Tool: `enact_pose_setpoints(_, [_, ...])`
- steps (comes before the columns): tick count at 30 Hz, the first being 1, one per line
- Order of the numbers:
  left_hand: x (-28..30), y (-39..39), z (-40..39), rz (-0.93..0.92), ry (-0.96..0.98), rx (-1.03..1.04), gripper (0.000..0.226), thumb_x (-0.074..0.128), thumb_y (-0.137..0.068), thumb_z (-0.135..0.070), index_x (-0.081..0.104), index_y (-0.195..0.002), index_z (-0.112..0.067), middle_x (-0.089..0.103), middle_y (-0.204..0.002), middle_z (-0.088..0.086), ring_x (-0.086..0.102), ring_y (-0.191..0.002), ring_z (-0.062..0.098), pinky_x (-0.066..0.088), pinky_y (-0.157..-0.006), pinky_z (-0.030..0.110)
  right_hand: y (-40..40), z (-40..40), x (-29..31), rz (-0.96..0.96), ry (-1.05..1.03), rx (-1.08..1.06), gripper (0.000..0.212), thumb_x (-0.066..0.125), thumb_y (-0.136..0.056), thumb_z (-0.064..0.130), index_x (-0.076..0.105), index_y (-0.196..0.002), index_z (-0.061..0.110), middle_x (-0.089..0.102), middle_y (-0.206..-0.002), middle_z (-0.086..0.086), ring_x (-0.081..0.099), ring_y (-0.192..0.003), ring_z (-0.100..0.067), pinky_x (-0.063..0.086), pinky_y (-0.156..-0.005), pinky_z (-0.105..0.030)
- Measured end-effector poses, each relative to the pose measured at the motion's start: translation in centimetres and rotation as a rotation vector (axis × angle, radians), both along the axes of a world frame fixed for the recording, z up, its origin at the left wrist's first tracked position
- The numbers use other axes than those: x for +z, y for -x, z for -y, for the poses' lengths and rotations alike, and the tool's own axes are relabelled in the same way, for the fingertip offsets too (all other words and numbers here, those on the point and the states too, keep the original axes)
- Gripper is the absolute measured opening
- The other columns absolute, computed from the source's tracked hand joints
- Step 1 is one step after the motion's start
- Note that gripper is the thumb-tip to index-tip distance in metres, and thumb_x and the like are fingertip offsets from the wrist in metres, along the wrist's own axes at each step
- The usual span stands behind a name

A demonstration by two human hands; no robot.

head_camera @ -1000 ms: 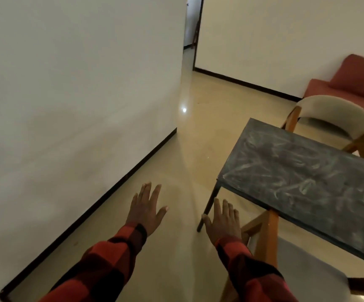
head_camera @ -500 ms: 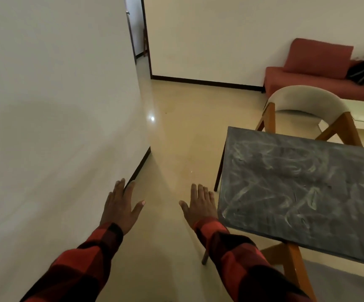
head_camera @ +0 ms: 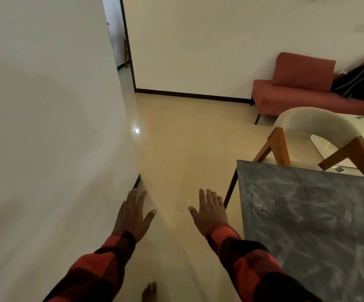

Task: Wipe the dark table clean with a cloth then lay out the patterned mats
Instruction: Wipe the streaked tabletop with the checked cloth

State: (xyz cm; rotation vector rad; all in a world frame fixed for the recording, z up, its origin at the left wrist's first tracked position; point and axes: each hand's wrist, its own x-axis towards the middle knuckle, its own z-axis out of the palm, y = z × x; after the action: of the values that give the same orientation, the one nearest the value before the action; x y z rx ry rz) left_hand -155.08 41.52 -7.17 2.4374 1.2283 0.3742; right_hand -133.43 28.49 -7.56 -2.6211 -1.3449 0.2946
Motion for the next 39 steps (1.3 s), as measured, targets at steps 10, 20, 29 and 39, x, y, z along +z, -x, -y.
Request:
enact_pose_setpoints(10, [-1.2, -10.6, -20.2, -0.057, 0.068, -0.152, 0.07, 0.046, -0.099, -0.055, 0.022, -0.158, -0.025, 0.01, -0.168, 0.006, 0.004, -0.155, 0.023, 0.012, -0.124, 0.037, -8.2, -16.3, 0.2, -0.029, -0.014, -0.197, 0.073, 0.03, -0.1, 0.057, 0.01, -0.158, 0.018, 0.015, -0.165, -0.01, 0.01, -0.153, -0.028, 0.003, -0.124, -0.044])
enact_pose_setpoints(20, [-1.8, -25.3, -35.2, -0.123, 0.102, -0.244, 0.072, 0.046, -0.099, -0.054, 0.018, -0.159, -0.025, 0.006, -0.169, 0.004, 0.001, -0.155, 0.02, 0.015, -0.124, 0.045, -19.8, -28.2, -2.4, -0.071, -0.027, -0.34, 0.069, 0.032, -0.1, 0.055, 0.016, -0.157, 0.018, 0.021, -0.163, -0.01, 0.014, -0.151, -0.028, 0.006, -0.123, -0.048])
enact_pose_setpoints(29, [-0.9, -42.5, -47.4, -0.072, 0.084, -0.281, 0.071, 0.054, -0.098, -0.046, 0.025, -0.157, -0.019, 0.013, -0.167, 0.008, 0.004, -0.155, 0.022, 0.013, -0.125, 0.04, -35.9, -38.9, -4.6, -0.123, -0.04, -0.43, 0.07, 0.034, -0.1, 0.053, 0.016, -0.156, 0.016, 0.022, -0.162, -0.009, 0.015, -0.151, -0.027, 0.008, -0.124, -0.043])
enact_pose_setpoints(39, [-2.6, -64.0, -57.5, -0.107, 0.075, -0.404, 0.068, 0.054, -0.099, -0.039, 0.024, -0.157, -0.02, 0.008, -0.168, 0.009, 0.0, -0.155, 0.023, 0.008, -0.125, 0.041, -53.9, -46.9, -4.0, -0.067, -0.036, -0.559, 0.072, 0.034, -0.1, 0.054, 0.012, -0.157, 0.017, 0.018, -0.164, -0.01, 0.011, -0.152, -0.027, 0.004, -0.124, -0.042])
